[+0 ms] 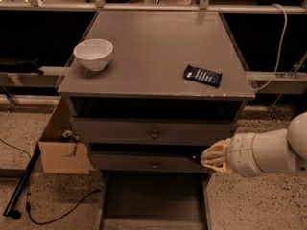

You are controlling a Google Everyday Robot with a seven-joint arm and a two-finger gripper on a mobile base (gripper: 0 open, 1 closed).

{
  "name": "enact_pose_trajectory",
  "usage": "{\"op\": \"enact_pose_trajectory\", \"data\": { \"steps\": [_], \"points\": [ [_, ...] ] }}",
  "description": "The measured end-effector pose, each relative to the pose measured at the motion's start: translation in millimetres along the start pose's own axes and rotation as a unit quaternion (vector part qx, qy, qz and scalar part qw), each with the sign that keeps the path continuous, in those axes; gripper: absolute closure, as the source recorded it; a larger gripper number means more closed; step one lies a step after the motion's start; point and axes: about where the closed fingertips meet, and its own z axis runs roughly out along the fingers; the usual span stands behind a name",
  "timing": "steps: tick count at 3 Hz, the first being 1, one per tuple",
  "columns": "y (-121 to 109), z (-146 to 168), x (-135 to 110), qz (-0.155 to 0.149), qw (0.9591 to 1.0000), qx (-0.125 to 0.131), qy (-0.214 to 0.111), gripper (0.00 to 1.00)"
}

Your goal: Place rxbar chocolate into bottom drawer

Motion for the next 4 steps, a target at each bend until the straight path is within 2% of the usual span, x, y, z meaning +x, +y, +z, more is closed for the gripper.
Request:
{"op": "enact_pose_trajectory", "data": {
  "steps": [1,2,3,4],
  "points": [
    [11.0,23.9,-2.3,0.008,0.9998,0.003,-0.020,1.00],
    [31.7,78.8,7.2,0.030,0.9983,-0.006,-0.050,1.00],
    [34.8,105.5,16.1,0.039,0.9968,-0.009,-0.070,1.00],
    [32.1,112.7,13.4,0.035,0.9968,-0.012,-0.071,1.00]
  ]
}}
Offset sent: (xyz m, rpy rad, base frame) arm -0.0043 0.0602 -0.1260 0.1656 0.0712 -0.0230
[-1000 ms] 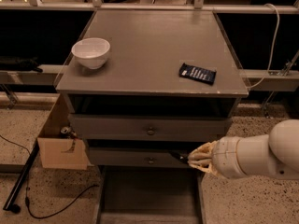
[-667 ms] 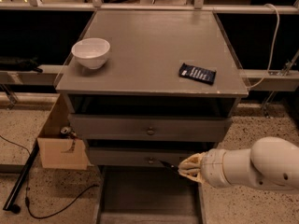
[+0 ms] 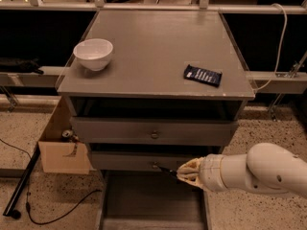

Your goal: Place rxbar chocolate into bottom drawer

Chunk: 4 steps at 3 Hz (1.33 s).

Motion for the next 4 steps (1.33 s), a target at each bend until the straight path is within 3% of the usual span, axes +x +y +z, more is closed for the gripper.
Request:
{"op": "enact_pose_trajectory", "data": {
  "steps": [1,2,3,4],
  "points": [
    [26.4,59.8,24.3,0.020,0.9991,-0.038,-0.001,1.00],
    [56.3,92.1,47.4,0.039,0.9975,-0.059,-0.003,1.00],
    [57.5,108.7,65.9,0.058,0.9961,-0.065,-0.008,1.00],
    [58.3,111.2,68.0,0.061,0.9958,-0.067,-0.009,1.00]
  ]
}}
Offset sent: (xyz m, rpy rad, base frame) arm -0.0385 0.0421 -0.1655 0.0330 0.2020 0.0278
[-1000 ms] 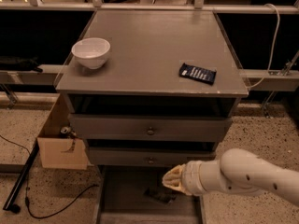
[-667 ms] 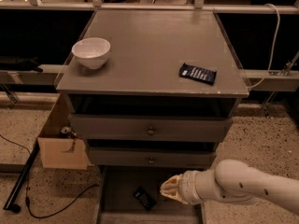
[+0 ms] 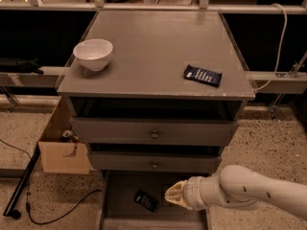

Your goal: Place rxbar chocolate into bottom drawer

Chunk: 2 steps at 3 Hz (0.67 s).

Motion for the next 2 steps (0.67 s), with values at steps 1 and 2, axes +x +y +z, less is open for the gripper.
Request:
{"op": "enact_pose_trajectory", "data": {
  "steps": [1,2],
  "points": [
    [0.0,0.0,0.0,0.000,1.0000,0.000,0.000,0.81],
    [0.0,0.0,0.0,0.000,1.0000,0.000,0.000,0.57]
  ]
}}
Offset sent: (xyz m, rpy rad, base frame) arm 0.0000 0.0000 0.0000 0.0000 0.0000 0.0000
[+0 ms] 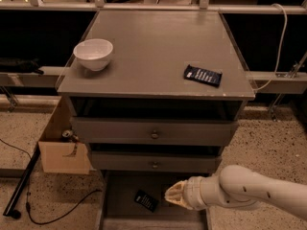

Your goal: Place rxbar chocolate into bottom drawer

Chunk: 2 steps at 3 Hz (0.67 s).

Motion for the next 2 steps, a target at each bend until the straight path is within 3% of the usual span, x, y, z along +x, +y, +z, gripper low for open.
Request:
{"op": "enact_pose_trajectory", "data": {
  "steps": [2],
  "points": [
    [0.0,0.0,0.0,0.000,1.0000,0.000,0.000,0.11]
  ]
}}
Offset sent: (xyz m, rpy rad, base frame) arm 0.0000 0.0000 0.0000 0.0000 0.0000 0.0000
